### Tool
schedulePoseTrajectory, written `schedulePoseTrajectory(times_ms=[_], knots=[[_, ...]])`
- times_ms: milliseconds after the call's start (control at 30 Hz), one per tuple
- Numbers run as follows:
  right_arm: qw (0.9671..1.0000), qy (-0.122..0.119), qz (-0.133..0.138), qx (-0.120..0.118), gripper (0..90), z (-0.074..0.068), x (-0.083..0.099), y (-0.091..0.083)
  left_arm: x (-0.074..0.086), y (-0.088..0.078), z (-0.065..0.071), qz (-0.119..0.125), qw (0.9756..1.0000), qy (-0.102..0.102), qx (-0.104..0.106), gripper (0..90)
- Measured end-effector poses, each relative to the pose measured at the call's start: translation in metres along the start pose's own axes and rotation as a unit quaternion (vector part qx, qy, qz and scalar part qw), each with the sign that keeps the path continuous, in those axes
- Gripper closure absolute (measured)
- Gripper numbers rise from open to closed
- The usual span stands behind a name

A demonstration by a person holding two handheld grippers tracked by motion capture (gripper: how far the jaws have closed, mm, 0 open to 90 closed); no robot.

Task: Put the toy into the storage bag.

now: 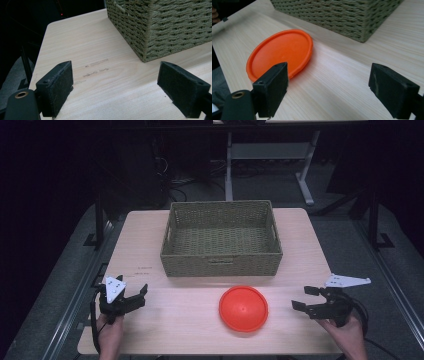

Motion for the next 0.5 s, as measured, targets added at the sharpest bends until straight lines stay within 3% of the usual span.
schedulePoseTrajectory(times_ms=[100,200,400,500], knots=[[0.9998,-0.004,-0.017,-0.011,15.5,-0.007,-0.003,0.009,0.001,0.000,-0.001,-0.006,1.0000,0.000,0.000,12.7],[0.9986,0.003,-0.035,-0.040,16.0,-0.015,-0.006,0.018,0.000,-0.002,-0.003,-0.001,1.0000,-0.001,-0.006,12.7],[0.9952,0.015,-0.071,-0.066,15.9,-0.025,-0.009,0.037,0.000,-0.003,-0.007,0.001,0.9999,-0.007,-0.011,12.7],[0.9932,0.017,-0.093,-0.067,15.9,-0.029,-0.008,0.046,0.000,-0.003,-0.007,0.001,0.9999,-0.007,-0.010,12.7]])
Point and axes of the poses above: each handheld gripper's, and its own axes: y roughly forward along the jaws, x roughly out of its underside, z roughly to its right, the point moved 8 cm from there along y, roughly forward along the jaws, and after that the axes turned 15 degrees about z, right-handed, at the moved point
